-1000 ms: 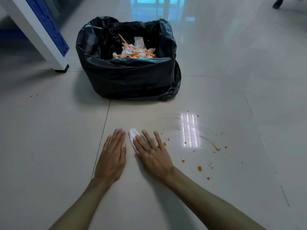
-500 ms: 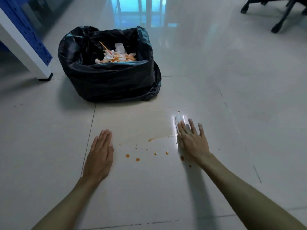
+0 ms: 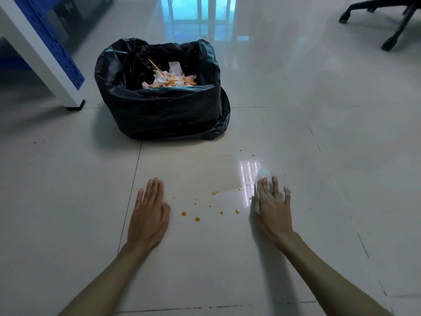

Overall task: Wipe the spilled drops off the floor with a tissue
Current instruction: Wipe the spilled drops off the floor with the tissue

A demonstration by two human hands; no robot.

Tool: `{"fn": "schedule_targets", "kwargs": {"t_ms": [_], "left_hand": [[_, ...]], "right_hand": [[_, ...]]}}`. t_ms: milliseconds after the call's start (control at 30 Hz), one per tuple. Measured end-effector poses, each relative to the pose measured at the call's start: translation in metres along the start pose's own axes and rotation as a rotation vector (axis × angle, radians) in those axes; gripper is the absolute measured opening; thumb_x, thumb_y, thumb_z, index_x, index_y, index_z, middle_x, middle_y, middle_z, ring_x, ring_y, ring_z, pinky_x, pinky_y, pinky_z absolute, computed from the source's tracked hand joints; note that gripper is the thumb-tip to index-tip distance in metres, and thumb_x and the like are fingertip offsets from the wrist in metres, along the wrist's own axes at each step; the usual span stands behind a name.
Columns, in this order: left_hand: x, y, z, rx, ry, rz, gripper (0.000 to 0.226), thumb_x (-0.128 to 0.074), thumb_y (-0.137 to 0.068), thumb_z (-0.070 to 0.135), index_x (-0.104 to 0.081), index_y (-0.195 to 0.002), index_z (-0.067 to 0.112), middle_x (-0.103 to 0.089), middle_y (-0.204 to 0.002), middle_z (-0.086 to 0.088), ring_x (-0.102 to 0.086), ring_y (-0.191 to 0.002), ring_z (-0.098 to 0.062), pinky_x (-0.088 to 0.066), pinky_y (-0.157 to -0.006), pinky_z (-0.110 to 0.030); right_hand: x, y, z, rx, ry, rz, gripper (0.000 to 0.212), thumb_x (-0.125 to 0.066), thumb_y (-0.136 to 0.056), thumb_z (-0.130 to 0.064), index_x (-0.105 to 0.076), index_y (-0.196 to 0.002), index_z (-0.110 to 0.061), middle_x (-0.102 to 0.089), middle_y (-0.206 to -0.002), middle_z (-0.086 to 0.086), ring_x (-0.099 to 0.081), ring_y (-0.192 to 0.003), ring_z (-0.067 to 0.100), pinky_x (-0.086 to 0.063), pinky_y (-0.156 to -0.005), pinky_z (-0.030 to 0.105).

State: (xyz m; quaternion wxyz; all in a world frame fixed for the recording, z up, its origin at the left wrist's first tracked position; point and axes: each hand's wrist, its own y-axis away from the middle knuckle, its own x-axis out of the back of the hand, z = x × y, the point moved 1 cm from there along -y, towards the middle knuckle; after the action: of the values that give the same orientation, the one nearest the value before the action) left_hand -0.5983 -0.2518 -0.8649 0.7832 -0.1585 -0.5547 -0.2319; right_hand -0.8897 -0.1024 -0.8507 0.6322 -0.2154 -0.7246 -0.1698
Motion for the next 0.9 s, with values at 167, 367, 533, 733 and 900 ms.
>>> {"fn": "schedule_targets", "kwargs": {"t_ms": [167,367,533,733,900], "left_hand": [[0.003,-0.002,-0.001,-0.006,0.057,0.013,0.064,-0.01,-0.095,0.032,-0.002,-0.156,0.015,0.0,-0.166,0.003,0.005,-0.152,-0.004,-0.003,-0.125,-0.038],[0.004,-0.004,-0.003,-0.007,0.092,0.017,0.065,-0.01,-0.094,0.034,-0.005,-0.156,0.015,-0.004,-0.166,0.002,0.002,-0.152,-0.004,-0.005,-0.125,-0.038],[0.003,-0.003,-0.005,-0.009,0.101,0.022,0.065,-0.008,-0.094,0.035,-0.007,-0.156,0.015,-0.005,-0.165,0.003,0.001,-0.152,-0.003,-0.005,-0.125,-0.037],[0.001,-0.003,-0.007,-0.008,0.1,0.028,0.065,-0.011,-0.094,0.034,-0.008,-0.156,0.016,-0.005,-0.165,0.004,0.0,-0.151,-0.002,-0.004,-0.125,-0.036],[0.004,-0.001,-0.003,0.001,0.103,0.03,0.063,-0.012,-0.095,0.033,-0.005,-0.156,0.018,-0.003,-0.165,0.006,0.002,-0.151,0.0,-0.003,-0.125,-0.036]], "right_hand": [[-0.008,-0.007,-0.059,0.165,-0.038,0.023,0.057,-0.023,-0.1,-0.033,-0.051,-0.142,-0.006,-0.049,-0.149,0.013,-0.031,-0.146,0.033,-0.008,-0.115,0.047],[-0.022,-0.003,-0.135,0.399,-0.092,-0.041,0.056,-0.024,-0.103,-0.033,-0.041,-0.148,-0.006,-0.041,-0.154,0.013,-0.024,-0.147,0.034,-0.003,-0.119,0.05],[-0.032,0.019,-0.168,0.639,-0.078,-0.12,0.056,-0.022,-0.103,-0.035,-0.039,-0.15,-0.009,-0.039,-0.156,0.011,-0.025,-0.148,0.031,-0.017,-0.118,0.057],[-0.024,0.02,-0.137,0.71,-0.033,-0.124,0.053,-0.027,-0.102,-0.033,-0.043,-0.149,-0.013,-0.044,-0.153,0.005,-0.027,-0.147,0.036,-0.022,-0.117,0.059],[-0.01,0.008,-0.085,0.517,-0.011,-0.133,0.055,-0.027,-0.1,-0.036,-0.048,-0.146,-0.015,-0.051,-0.149,0.002,-0.033,-0.145,0.036,-0.017,-0.114,0.055]]}}
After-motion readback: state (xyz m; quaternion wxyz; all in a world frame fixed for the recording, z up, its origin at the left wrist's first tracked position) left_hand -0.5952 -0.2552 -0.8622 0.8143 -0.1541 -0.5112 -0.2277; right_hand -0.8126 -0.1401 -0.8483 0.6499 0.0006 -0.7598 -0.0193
